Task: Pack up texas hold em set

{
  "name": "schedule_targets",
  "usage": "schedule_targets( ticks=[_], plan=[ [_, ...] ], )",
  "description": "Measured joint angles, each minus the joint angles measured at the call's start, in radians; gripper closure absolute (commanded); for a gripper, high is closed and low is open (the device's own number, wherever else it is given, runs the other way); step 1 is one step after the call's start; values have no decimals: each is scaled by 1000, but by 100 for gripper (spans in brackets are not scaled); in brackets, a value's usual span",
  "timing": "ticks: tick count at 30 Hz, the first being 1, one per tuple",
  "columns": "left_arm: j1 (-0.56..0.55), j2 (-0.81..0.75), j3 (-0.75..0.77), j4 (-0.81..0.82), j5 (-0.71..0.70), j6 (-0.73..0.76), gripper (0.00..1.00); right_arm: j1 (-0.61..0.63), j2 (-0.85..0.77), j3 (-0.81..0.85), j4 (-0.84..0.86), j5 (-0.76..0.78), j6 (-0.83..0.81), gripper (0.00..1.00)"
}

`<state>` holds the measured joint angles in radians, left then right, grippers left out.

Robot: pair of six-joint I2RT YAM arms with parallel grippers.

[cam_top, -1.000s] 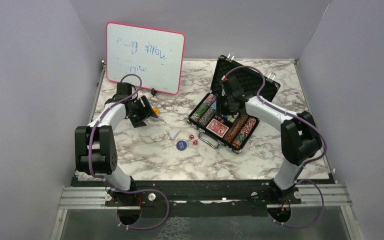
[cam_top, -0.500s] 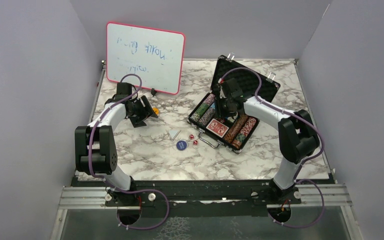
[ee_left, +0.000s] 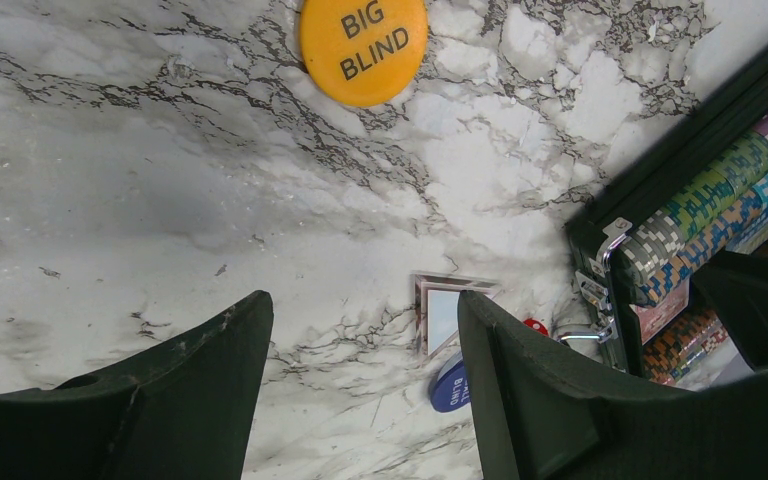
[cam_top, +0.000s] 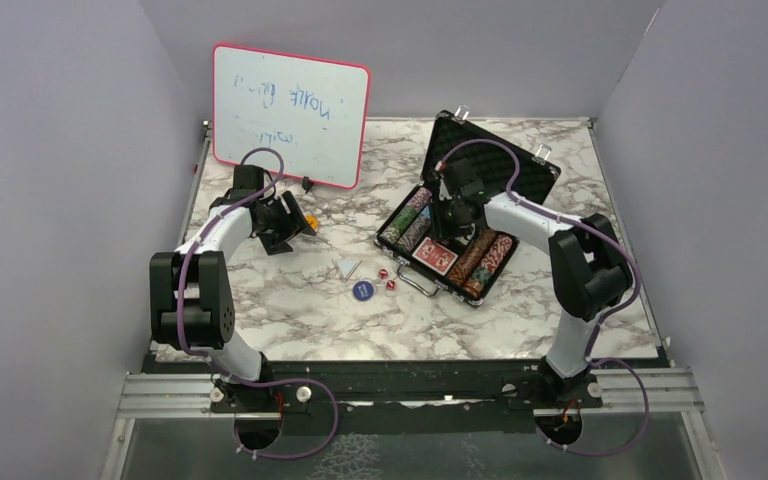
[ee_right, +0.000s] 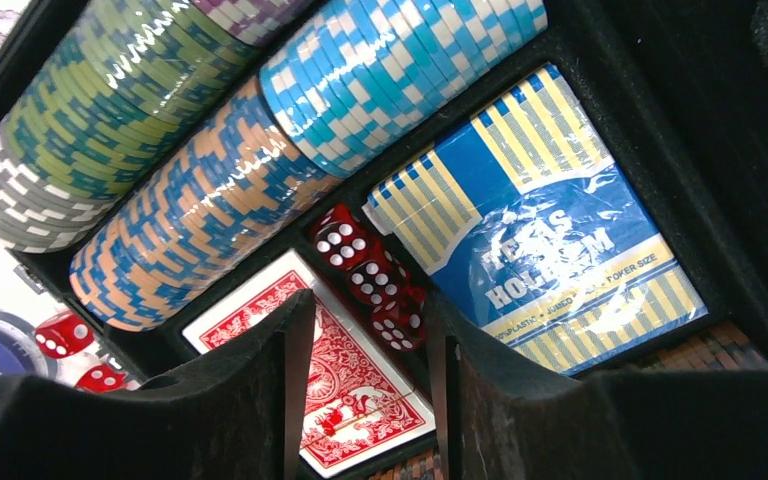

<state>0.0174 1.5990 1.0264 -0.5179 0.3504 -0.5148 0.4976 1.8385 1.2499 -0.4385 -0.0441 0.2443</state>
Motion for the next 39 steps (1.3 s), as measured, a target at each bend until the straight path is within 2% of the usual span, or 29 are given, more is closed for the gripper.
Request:
schedule_targets(
  ticks=[14, 21, 26, 32, 39],
  plan=[
    [0, 0, 0, 0, 0, 0, 29, -2, 12, 2, 3, -6, 2, 36],
    [0, 0, 0, 0, 0, 0, 29, 0, 2, 6, -5, 5, 22, 37],
    [0, 0, 0, 0, 0, 1, 29, 0, -37, 6, -18, 50, 28, 45],
    [0, 0, 0, 0, 0, 2, 29, -2, -59, 5, -19, 66, 32, 70],
    [0, 0, 0, 0, 0, 3, 29, -2, -59, -17, -27, 65, 34, 83]
  ],
)
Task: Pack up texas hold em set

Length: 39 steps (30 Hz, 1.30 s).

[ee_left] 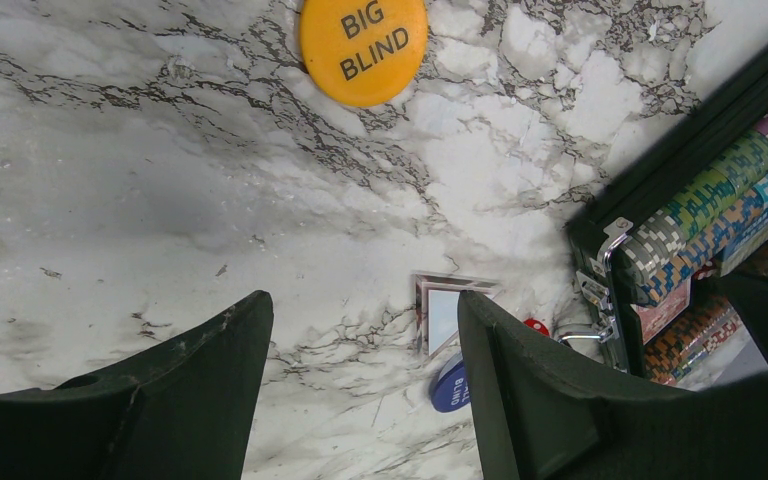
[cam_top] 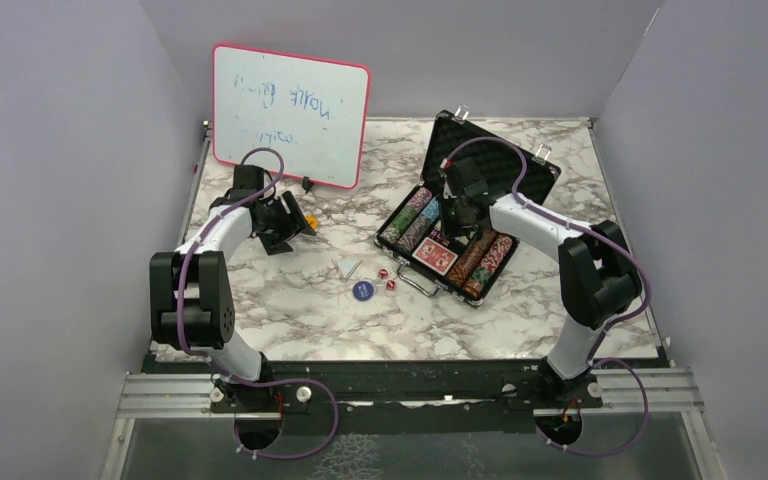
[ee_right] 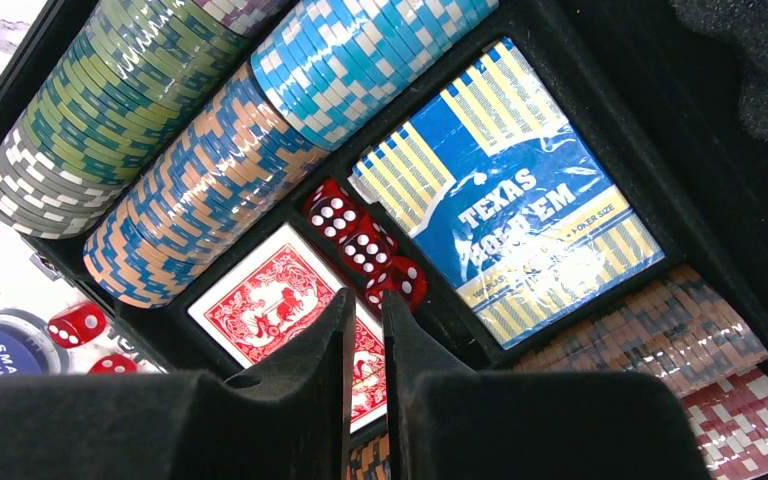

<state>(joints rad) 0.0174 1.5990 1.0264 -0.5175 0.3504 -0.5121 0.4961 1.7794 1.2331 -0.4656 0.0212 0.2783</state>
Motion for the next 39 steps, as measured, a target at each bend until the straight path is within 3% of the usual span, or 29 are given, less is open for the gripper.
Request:
schedule_targets(
  ticks=[19, 32, 39],
  plan=[
    [0, 0, 0, 0, 0, 0, 29, 0, 30, -19, 11, 12, 1, 84],
    [0, 0, 0, 0, 0, 0, 29, -1, 19, -15, 8, 12, 3, 71],
    [0, 0, 0, 0, 0, 0, 29, -1, 16, -9, 3, 23, 22, 69]
  ],
)
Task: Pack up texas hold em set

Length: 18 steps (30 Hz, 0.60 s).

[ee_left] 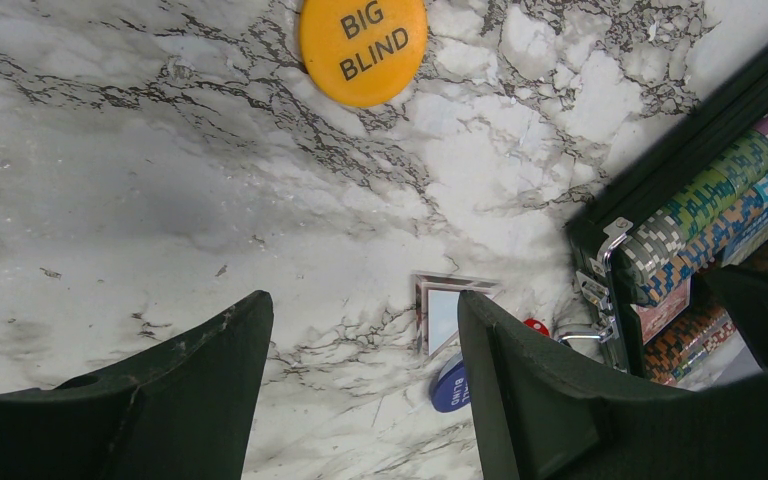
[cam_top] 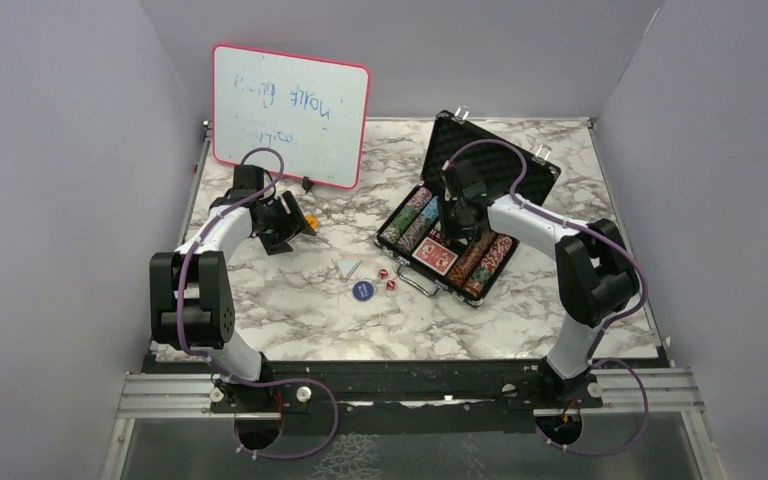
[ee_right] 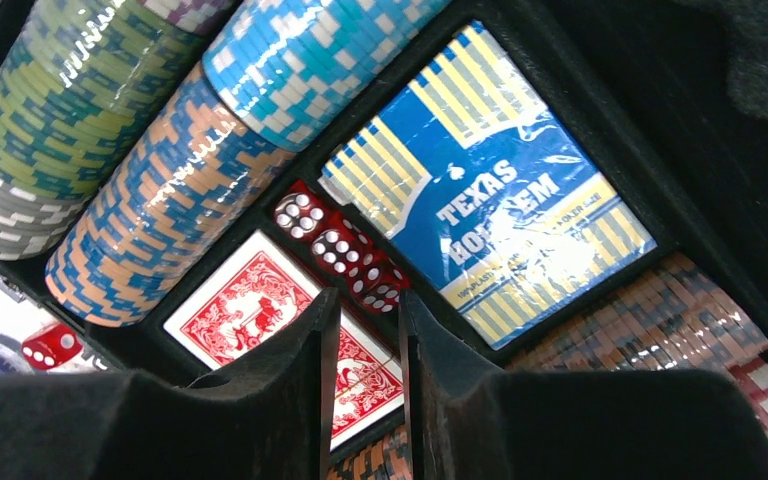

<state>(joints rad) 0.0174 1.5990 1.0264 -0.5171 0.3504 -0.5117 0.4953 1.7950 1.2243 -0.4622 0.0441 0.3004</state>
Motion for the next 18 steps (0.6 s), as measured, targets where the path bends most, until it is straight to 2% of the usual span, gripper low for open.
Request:
schedule_targets(
  ticks=[8, 18],
  plan=[
    [0, 0, 0, 0, 0, 0, 29, 0, 0, 9, -34, 82, 101, 60],
    [0, 0, 0, 0, 0, 0, 29, 0, 0, 16, -66, 123, 234, 58]
  ],
)
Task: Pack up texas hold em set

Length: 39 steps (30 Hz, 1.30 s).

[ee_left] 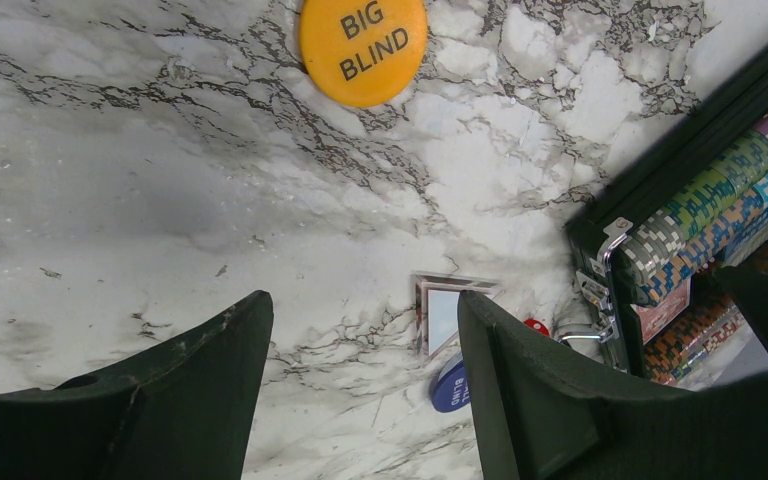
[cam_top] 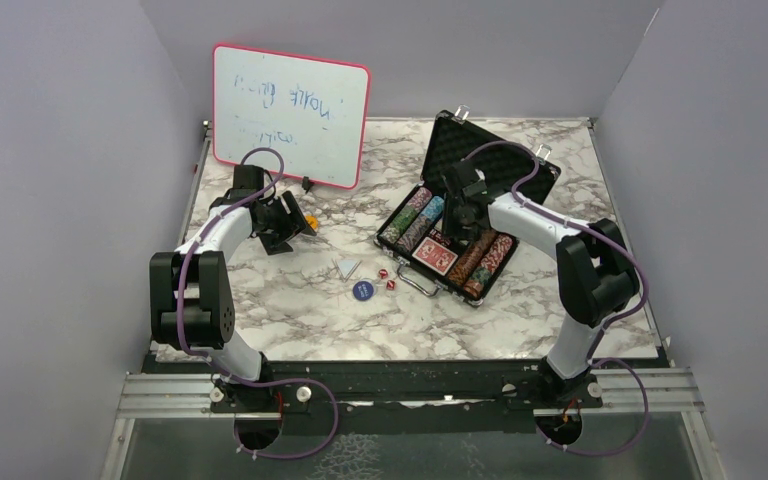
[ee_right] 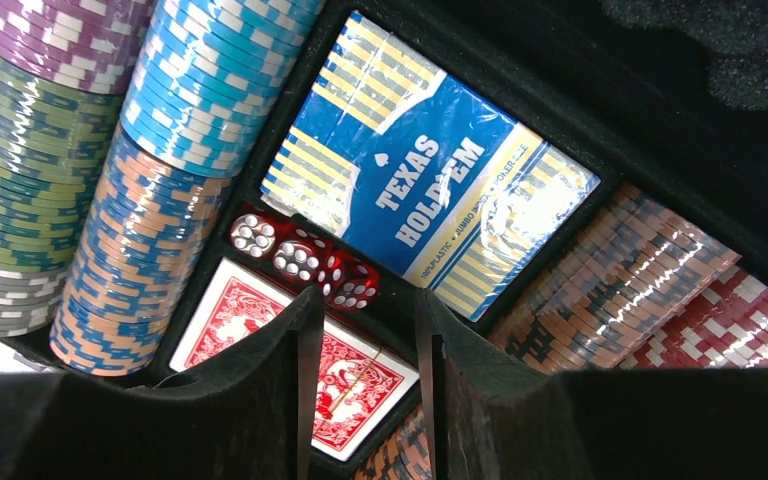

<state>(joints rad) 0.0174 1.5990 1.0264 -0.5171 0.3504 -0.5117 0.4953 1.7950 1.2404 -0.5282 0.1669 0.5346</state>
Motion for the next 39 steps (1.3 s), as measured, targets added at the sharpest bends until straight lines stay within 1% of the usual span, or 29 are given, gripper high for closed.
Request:
schedule_targets(
  ticks=[3, 6, 9, 11, 12, 18, 21, 30, 39],
  plan=[
    [0, 0, 0, 0, 0, 0, 29, 0, 2, 13, -10, 5, 19, 58],
    [0, 0, 0, 0, 0, 0, 29, 0, 11, 26, -16, 9, 37, 62],
    [0, 0, 0, 0, 0, 0, 29, 0, 15, 29, -18, 8, 50, 72],
    [0, 0, 0, 0, 0, 0, 29, 0, 15, 29, -16, 5, 52, 77],
    [0, 0, 0, 0, 0, 0, 29, 0, 15, 29, -13, 2, 53, 77],
    [0, 0, 0, 1, 0, 0, 29, 0, 15, 24, 12, -33, 61, 77],
    [0, 0, 0, 1, 0, 0, 29, 0, 15, 23, 16, -47, 68, 75],
    [0, 0, 0, 1, 0, 0, 29, 0, 23, 19, 23, -65, 80, 75],
    [0, 0, 0, 3, 0, 1, 29, 0, 42, 19, 39, -76, 90, 79]
  ],
)
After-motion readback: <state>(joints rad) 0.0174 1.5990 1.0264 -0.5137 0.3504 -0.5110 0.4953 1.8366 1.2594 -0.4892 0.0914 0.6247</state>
